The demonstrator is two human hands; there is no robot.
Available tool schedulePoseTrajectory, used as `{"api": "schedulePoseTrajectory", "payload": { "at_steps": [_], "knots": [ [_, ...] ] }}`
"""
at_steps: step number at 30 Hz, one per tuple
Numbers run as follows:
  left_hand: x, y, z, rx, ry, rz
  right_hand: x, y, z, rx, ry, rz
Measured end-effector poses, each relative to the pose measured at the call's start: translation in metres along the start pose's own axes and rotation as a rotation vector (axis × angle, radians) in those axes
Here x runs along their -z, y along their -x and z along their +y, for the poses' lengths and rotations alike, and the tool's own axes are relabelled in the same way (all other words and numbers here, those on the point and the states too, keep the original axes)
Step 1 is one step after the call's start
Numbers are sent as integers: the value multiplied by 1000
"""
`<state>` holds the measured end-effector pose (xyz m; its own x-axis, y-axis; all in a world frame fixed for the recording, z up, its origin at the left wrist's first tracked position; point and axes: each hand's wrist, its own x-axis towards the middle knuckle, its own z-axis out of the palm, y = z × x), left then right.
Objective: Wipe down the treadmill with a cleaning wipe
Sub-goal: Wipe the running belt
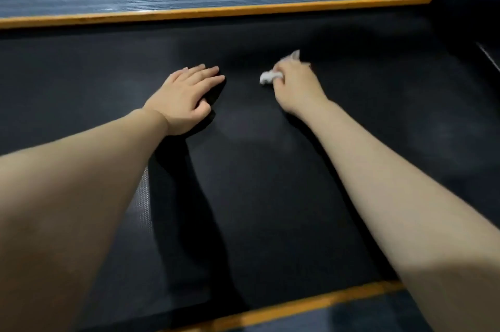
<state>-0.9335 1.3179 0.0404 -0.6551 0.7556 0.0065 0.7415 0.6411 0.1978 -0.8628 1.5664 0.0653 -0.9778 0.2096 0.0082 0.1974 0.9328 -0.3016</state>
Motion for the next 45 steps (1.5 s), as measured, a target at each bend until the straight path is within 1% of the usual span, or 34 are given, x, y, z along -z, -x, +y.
{"api": "schedulePoseTrajectory", "payload": {
  "at_steps": [3,5,6,8,9,11,13,15,16,17,19,20,22,23,24,25,26,28,29,32,34,37,39,40,42,43,44,45],
  "knots": [
    [6,7,4,66,-89,66,9,121,10,190,-120,-102],
    [10,16,14,168,-180,76,24,197,17,276,-181,-244],
    [10,21,22,213,-186,76,32,231,19,304,-187,-324],
    [6,40,35,270,-111,84,39,275,24,364,-156,-456],
    [4,58,38,275,-51,88,40,282,29,407,-134,-495],
    [1,105,37,257,24,95,44,266,35,530,-133,-525],
    [1,159,28,266,-6,100,42,231,28,687,-112,-544],
    [2,207,14,339,-79,114,36,181,10,755,57,-493],
    [0,226,8,419,-92,113,32,149,0,725,154,-437],
    [-3,239,6,514,-78,103,27,113,-5,651,219,-344],
    [-8,250,8,643,-43,77,16,39,-6,394,246,-129],
    [-10,252,11,654,-35,86,11,9,-2,248,222,-29],
    [-7,249,16,572,-27,122,-2,-27,9,-2,104,103],
    [-4,248,17,481,-32,114,-10,-32,9,-55,33,140],
    [-2,248,17,370,-39,91,-14,-28,8,-49,-27,170],
    [-1,248,16,277,-38,64,-16,-18,7,4,-74,170],
    [0,248,16,227,-31,40,-16,-2,9,88,-113,146],
    [0,247,15,192,-31,21,-12,41,16,264,-162,66],
    [0,245,14,144,-52,13,-9,64,22,316,-178,36],
    [3,233,7,-125,-102,-75,-2,130,28,421,-202,-13],
    [5,225,4,-218,-110,-112,-2,170,25,510,-246,-119],
    [4,222,3,-279,-122,-123,10,222,24,691,-231,-357],
    [6,218,5,-355,-145,-139,19,236,25,810,-214,-510],
    [6,214,6,-407,-157,-155,21,232,25,896,-172,-546],
    [6,204,6,-451,-150,-187,17,201,17,1079,-82,-514],
    [6,200,5,-425,-129,-186,11,173,11,1097,-66,-447],
    [6,195,4,-380,-104,-164,6,137,5,1043,-70,-350],
    [5,194,3,-328,-81,-138,1,97,0,944,-85,-248]
  ]
}}
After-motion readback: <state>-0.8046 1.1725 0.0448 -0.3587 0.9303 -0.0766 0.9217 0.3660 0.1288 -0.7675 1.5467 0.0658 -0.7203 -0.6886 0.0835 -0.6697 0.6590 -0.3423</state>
